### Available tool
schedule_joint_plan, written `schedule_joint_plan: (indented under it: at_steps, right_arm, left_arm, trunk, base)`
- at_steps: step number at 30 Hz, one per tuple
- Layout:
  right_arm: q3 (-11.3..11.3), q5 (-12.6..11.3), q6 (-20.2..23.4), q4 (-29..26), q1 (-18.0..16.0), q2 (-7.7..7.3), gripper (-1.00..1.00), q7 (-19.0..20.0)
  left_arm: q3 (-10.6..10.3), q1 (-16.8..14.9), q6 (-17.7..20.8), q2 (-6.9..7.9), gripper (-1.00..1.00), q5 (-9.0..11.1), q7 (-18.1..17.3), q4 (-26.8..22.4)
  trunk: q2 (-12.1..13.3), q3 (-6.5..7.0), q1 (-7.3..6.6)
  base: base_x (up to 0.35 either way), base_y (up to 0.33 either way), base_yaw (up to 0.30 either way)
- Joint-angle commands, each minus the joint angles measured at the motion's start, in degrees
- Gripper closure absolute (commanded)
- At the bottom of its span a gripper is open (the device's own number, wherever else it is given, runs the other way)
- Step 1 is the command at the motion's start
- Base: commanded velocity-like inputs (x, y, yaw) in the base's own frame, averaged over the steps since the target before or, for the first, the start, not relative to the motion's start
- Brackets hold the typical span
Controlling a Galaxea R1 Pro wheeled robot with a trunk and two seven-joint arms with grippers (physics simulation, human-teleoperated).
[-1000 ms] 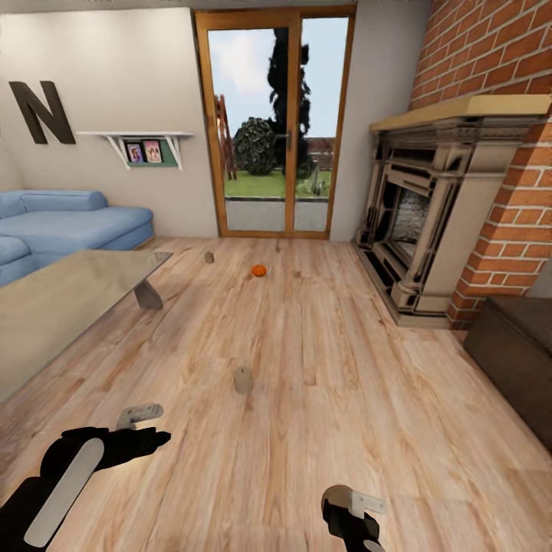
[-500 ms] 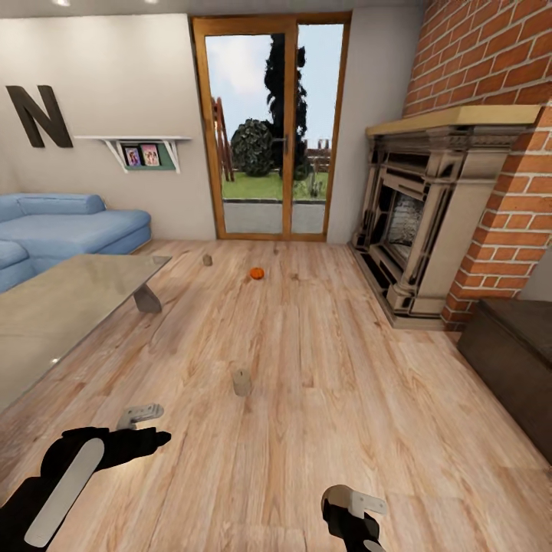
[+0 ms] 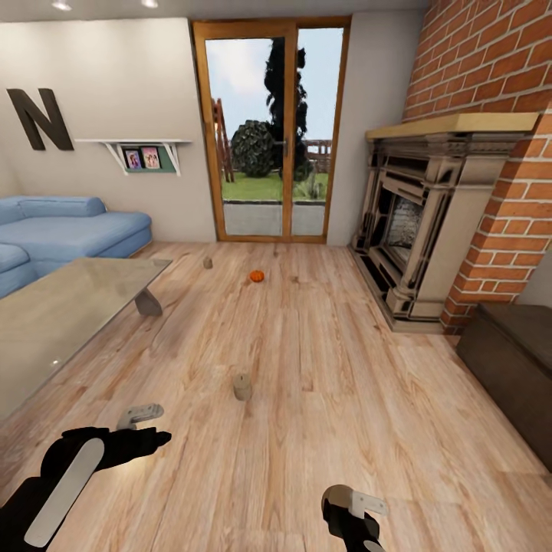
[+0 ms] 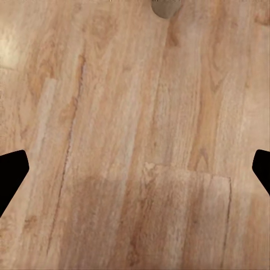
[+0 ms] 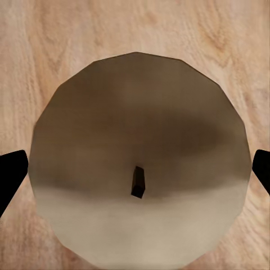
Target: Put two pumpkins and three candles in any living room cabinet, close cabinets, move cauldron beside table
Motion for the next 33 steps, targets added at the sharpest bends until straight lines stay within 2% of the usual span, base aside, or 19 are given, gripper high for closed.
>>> schedule_joint_plan:
  at_steps: [1,23,25,29,33]
  right_arm:
    - [0.5,-0.5,-0.2,0.0,0.0,-0.01,1.00,-0.3]
    - [0.5,-0.4,-0.2,0.0,0.0,-0.01,1.00,-0.3]
    - [0.5,-0.5,-0.2,0.0,0.0,-0.01,1.00,-0.3]
    - [0.5,-0.5,-0.2,0.0,0.0,-0.01,1.00,-0.3]
    - [0.5,-0.5,-0.2,0.1,0.0,-0.01,1.00,-0.3]
  left_arm:
    - [-0.1,0.0,0.1,0.05,-1.00,0.6,0.6,0.0]
    - [0.0,-0.1,0.1,0.11,-1.00,0.5,0.1,0.0]
    - [0.5,-0.1,0.1,0.38,-1.00,0.7,0.1,0.0]
    - [3.0,-0.1,0.1,0.63,-1.00,0.8,0.4,1.0]
    - [3.7,-0.3,0.0,0.44,-1.00,0.5,0.6,3.5]
  trunk:
    - [0.4,0.13,-0.23]
    - [9.2,4.08,-5.07]
    - [10.0,4.44,-5.50]
    - [11.6,5.16,-6.38]
    - [13.2,5.88,-7.26]
  base:
    - [0.000,0.000,0.000]
    - [0.000,0.000,0.000]
    - [0.000,0.000,0.000]
    - [0.000,0.000,0.000]
    - [0.000,0.000,0.000]
